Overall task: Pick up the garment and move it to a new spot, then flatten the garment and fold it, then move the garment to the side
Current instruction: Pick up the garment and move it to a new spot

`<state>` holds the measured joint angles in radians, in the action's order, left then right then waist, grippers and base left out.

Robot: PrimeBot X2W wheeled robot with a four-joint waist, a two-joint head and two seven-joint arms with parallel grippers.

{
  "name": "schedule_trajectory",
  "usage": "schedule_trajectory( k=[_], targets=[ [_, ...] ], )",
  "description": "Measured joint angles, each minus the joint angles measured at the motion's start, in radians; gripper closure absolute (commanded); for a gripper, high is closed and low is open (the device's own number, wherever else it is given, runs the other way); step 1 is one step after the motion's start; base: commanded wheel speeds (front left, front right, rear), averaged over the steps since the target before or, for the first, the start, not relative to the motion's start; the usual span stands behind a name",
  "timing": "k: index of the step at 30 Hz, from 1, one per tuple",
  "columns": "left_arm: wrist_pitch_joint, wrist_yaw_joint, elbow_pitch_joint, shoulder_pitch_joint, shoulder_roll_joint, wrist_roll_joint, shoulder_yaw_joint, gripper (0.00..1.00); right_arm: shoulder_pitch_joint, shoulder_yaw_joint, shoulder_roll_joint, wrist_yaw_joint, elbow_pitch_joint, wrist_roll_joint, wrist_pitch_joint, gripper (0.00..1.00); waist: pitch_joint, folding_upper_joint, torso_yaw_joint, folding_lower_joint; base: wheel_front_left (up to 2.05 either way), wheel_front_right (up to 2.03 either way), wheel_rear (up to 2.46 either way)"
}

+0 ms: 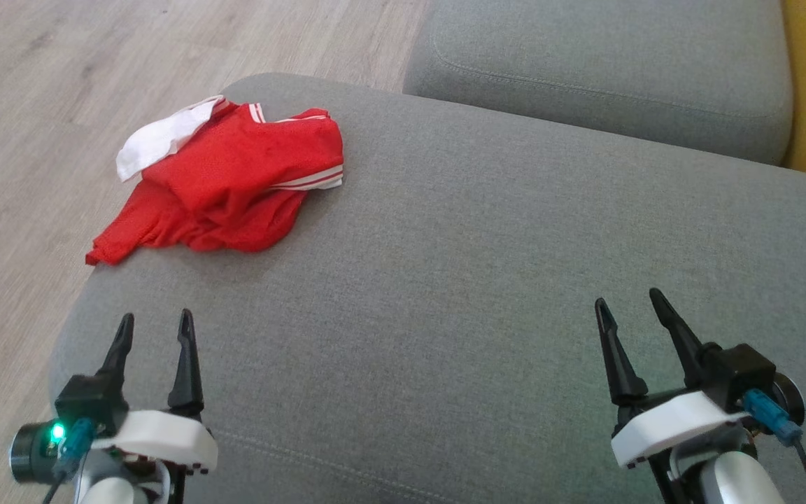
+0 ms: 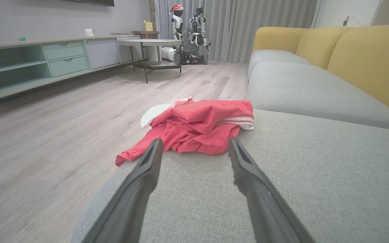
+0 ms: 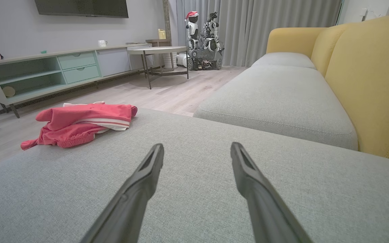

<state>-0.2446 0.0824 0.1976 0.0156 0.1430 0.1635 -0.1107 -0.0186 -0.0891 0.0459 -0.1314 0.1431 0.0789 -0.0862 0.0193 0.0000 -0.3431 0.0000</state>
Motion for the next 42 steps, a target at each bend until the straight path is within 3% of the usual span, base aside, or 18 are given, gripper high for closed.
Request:
schedule_trajectory(
  k=[12, 21, 33, 42],
  targets=[
    [0.0, 0.005, -0.001, -0.018, 0.007, 0.007, -0.001, 0.0, 0.003, -0.002, 0.0, 0.0, -0.026, -0.017, 0.025, 0.0, -0.047, 0.0, 0.01, 0.0, 0.0, 0.0, 0.0],
    [-0.003, 0.004, 0.056, -0.219, 0.008, 0.026, 0.007, 0.0, 0.074, -0.007, 0.025, 0.0, -0.096, -0.045, 0.08, 0.0, -0.188, 0.0, 0.043, 0.0001, 0.0, 0.0, 0.0],
    [-0.005, -0.056, 0.428, -0.595, 0.049, 0.068, 0.069, 0.0, 0.193, -0.032, 0.087, 0.0, -0.163, -0.046, 0.116, 0.0, -0.401, 0.0, 0.12, 0.0003, 0.0, 0.0, 0.0],
    [-0.005, -0.08, 0.715, -0.74, 0.117, 0.068, 0.096, 0.0, 0.242, -0.05, 0.094, 0.0, -0.165, -0.043, 0.119, 0.0, -0.472, 0.0, 0.167, 0.0003, 0.0, 0.0, 0.0]
  ],
)
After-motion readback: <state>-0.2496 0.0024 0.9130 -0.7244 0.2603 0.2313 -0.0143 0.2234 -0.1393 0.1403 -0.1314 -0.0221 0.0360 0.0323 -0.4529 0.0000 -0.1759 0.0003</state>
